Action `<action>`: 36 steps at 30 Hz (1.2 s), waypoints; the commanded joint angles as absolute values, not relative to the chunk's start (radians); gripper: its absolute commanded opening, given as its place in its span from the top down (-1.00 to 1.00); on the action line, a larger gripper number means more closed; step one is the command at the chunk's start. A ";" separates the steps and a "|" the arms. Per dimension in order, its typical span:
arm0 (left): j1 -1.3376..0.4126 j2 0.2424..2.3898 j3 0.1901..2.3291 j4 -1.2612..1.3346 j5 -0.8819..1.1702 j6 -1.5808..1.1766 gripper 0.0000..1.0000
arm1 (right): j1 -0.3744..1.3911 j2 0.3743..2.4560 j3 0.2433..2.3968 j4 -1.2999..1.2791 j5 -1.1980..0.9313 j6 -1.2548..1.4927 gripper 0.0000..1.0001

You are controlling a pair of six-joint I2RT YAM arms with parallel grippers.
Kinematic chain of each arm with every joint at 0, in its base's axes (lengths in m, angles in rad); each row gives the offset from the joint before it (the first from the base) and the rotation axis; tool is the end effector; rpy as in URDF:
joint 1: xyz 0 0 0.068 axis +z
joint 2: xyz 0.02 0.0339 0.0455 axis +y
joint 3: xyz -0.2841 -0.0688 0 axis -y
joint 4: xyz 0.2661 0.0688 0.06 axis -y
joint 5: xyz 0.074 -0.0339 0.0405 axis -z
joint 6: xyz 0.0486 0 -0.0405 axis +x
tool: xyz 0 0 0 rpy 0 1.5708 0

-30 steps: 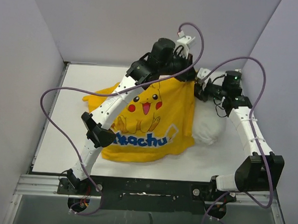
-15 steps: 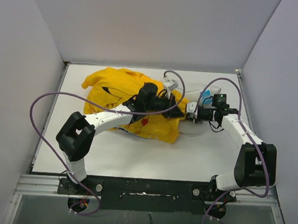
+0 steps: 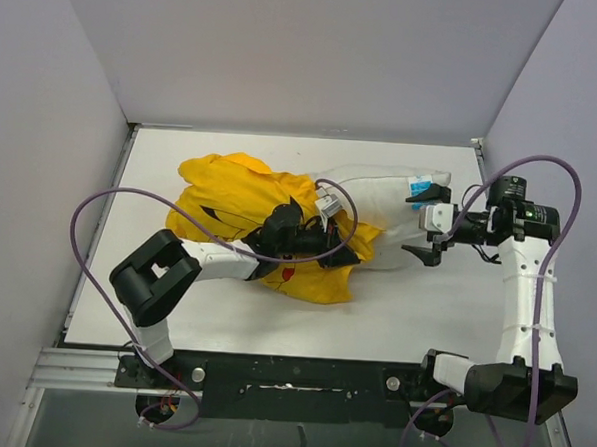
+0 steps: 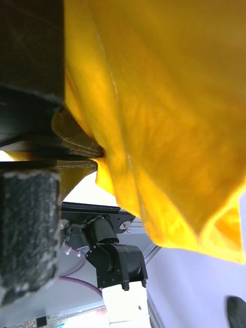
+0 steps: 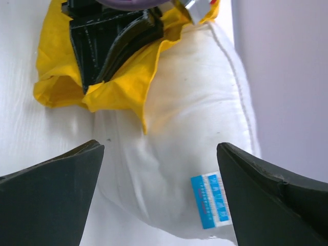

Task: Put the pillow into the pillowcase
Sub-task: Stuff the pillow into the pillowcase.

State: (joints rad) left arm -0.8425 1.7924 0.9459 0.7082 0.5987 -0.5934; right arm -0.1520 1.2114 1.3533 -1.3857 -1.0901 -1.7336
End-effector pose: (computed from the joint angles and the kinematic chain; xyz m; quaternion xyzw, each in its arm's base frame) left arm 0.2570 -0.3293 0.2154 0.2817 0.6911 -0.5802 0.3262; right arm 0.2102 0.0114 0.3851 -0.6591 0.5334 0.1879 0.4957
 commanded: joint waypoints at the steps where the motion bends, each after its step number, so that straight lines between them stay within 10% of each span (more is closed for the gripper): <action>1: -0.839 1.698 0.906 0.756 0.591 -0.589 1.00 | -0.147 1.201 1.410 -1.230 -1.123 -1.526 -0.96; 11: -0.873 1.588 0.819 0.759 0.616 -0.540 1.00 | 0.115 1.433 1.391 -0.946 -0.717 -1.438 -0.92; 14: -0.870 1.528 0.792 0.737 0.603 -0.520 1.00 | 0.163 1.429 1.321 -0.944 -0.736 -1.403 0.47; 17: -0.862 1.441 0.788 0.641 0.553 -0.514 0.78 | 0.220 1.337 1.167 -0.842 -0.760 -1.348 0.94; 25: -0.867 1.019 0.751 0.262 0.284 -0.532 -0.17 | 0.292 1.206 0.946 -0.630 -0.800 -1.146 1.00; 36: -1.007 0.930 0.925 -0.190 -0.247 -0.831 -0.32 | 0.305 1.214 0.920 -0.592 -0.824 -1.082 1.00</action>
State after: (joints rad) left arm -0.8948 0.8677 0.8352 0.0227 0.0551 -0.7048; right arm 0.2924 1.1915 0.9558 -0.5758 -0.8001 -1.1530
